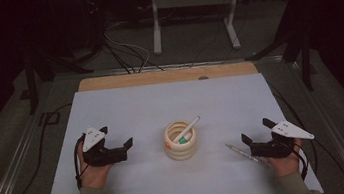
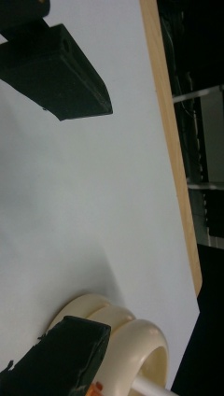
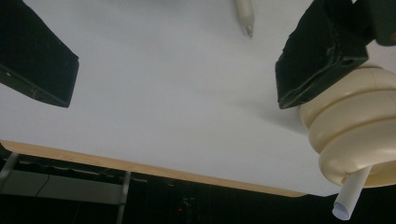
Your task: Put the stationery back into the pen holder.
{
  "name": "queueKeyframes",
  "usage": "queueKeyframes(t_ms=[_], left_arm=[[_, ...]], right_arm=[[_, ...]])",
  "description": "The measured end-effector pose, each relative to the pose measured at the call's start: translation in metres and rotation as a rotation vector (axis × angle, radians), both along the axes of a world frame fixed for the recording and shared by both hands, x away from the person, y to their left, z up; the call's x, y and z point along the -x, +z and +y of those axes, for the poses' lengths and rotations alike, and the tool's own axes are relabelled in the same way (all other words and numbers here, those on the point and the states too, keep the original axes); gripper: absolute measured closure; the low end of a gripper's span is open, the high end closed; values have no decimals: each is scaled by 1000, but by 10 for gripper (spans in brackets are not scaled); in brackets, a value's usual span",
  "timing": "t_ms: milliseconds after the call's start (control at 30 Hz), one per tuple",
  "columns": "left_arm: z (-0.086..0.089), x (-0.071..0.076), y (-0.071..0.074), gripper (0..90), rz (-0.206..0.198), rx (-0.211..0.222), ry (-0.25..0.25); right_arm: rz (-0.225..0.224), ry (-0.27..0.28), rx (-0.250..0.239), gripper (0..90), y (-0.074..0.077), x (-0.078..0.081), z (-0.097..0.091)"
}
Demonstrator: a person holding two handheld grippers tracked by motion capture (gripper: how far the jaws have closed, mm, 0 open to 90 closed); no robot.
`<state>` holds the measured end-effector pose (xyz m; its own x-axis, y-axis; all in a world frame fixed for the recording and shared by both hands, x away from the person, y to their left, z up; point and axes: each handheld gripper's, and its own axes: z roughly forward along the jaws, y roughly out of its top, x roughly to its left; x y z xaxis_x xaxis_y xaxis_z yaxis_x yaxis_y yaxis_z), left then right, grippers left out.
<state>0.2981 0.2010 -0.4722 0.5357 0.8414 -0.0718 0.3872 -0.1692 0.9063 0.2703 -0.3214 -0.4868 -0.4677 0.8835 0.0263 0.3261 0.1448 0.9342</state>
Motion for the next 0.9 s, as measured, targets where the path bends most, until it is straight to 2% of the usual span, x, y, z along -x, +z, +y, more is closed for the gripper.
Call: queueKeyframes(t_ms=[267,633,767,900], left_arm=[[8,12,0,3,-12,15,0],[11,14,0,3,-27,22,9],[11,14,-1,3,-33,6,15],[11,15,0,3,-37,9,16]], right_arm=[[3,5,0,0,1,0,0],[15,19,3,0,0,0,1],[20,32,7,0,1,0,4],[23,37,9,0,2,0,4]])
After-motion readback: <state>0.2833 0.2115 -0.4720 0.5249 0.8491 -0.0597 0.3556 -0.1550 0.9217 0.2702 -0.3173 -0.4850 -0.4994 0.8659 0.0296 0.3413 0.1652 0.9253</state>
